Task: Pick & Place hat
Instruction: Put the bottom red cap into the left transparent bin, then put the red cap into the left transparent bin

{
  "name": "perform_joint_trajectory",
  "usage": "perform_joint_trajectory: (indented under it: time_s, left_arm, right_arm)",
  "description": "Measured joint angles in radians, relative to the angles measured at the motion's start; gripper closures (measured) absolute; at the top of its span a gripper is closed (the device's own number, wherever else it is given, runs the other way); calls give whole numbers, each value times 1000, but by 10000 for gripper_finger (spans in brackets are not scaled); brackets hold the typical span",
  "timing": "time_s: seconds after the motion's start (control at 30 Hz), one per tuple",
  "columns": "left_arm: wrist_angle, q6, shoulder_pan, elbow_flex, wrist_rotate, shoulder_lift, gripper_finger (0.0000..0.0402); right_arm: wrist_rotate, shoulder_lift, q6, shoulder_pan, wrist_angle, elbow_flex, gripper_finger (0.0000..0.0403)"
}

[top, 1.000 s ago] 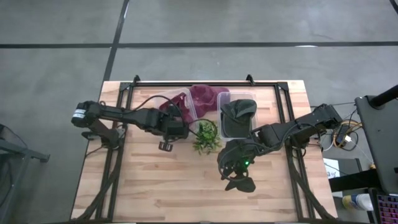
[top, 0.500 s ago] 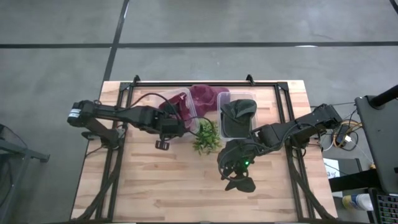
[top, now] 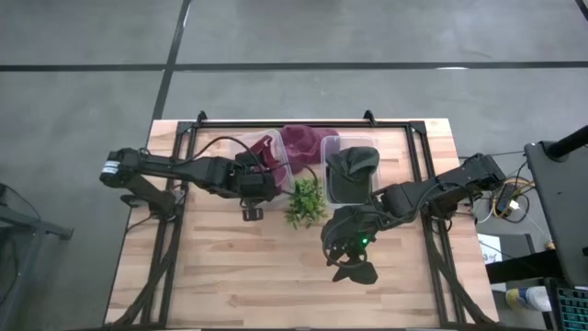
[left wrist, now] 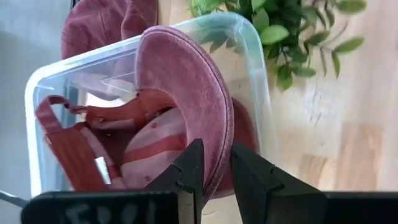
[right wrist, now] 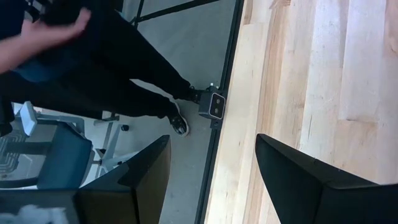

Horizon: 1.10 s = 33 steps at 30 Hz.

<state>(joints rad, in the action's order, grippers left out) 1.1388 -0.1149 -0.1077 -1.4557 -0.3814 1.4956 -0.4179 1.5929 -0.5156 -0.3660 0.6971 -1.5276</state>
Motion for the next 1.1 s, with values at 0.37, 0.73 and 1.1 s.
perform_joint_trajectory:
  time_s: [0.37,0.73,1.1]
  left_arm:
    - [39,-51,1,3,-4,-3,335]
    - [43,53,11,0,114,-15,212]
    - [113,-34,14,-189,80,-92,93]
  right_arm:
    - [0,0,0,0,0,0,174]
    - [0,0,0,0,0,0,174]
    - [0,0,0,0,0,0,174]
